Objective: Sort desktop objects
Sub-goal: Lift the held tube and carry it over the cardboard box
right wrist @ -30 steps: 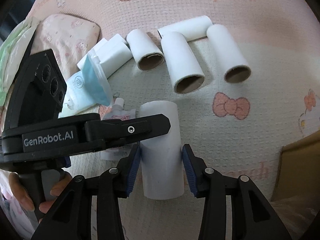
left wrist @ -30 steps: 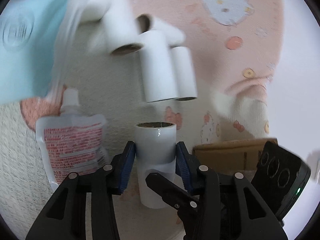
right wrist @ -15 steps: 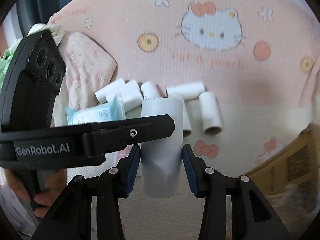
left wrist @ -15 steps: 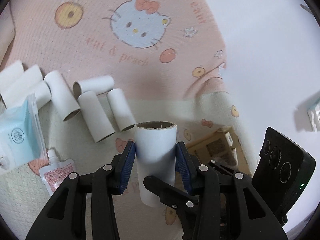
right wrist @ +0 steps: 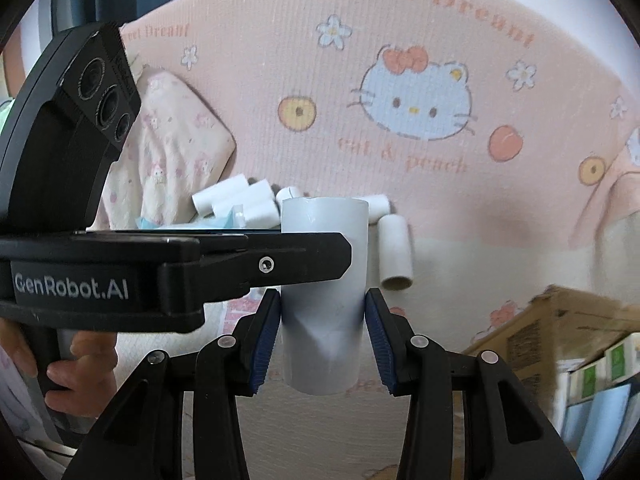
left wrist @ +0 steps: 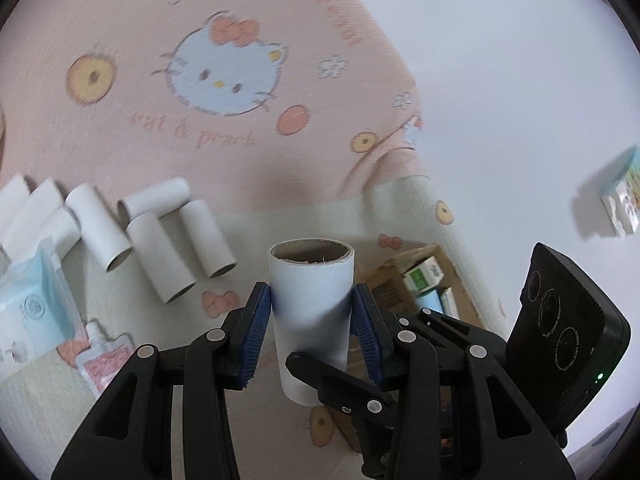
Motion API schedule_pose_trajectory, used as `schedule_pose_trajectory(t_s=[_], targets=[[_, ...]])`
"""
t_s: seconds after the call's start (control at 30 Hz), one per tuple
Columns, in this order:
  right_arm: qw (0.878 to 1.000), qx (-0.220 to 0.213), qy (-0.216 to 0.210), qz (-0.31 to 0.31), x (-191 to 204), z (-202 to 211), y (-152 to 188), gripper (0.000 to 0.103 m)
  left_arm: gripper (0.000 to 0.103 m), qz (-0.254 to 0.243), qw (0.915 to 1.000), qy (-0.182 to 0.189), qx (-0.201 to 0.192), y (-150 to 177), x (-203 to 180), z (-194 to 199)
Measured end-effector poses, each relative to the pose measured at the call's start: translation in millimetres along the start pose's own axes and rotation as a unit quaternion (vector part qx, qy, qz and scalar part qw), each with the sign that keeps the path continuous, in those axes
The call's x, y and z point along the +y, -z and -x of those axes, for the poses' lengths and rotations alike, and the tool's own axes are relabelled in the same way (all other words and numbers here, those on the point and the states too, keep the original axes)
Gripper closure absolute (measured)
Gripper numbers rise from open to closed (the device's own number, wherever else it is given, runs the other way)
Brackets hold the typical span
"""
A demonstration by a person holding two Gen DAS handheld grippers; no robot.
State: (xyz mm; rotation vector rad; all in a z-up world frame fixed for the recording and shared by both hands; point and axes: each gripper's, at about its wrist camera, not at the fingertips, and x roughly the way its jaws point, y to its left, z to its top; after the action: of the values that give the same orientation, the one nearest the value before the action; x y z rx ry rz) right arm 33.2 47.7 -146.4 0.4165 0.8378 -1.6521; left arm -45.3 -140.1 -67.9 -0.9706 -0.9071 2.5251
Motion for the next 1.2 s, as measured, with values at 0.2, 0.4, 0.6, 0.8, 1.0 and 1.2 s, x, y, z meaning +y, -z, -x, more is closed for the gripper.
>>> schedule_pose_trajectory(t_s=[0.2,0.4,0.6,0.8,1.0,1.2], targets=[[1.0,-0.006,0.006,-0.016,-7,25,-4,0.062,0.057,-0.045,0.999,-0.004,-0.004,-6,-36,2],[0.999,-0.006,0.03,-0.011,-9,43,-5,0.062,0.057,-0.064,0.9979,0.008,0.009,-13,-58,-3],[0.999,-0.007,0.048,-0.009,-20,56,-7,0.062,0.057,-0.077,0.9965,0.022,0.021,-21,-76,-13],[0.998,-0.011,0.055,-0.026,-42,70,-7,0.062,0.057,-0.105,0.9927,0.043,0.042,-30,-101,-31],[0.998,0.007,0.04,-0.056,-75,74,2,0.062,0.057,-0.117,0.9873,0.061,0.088,-34,-121,-60],[0.995,0.018,0.041,-0.088,-103,86,12,0.061,0.057,-0.169,0.9785,0.055,0.104,-33,-155,-81]])
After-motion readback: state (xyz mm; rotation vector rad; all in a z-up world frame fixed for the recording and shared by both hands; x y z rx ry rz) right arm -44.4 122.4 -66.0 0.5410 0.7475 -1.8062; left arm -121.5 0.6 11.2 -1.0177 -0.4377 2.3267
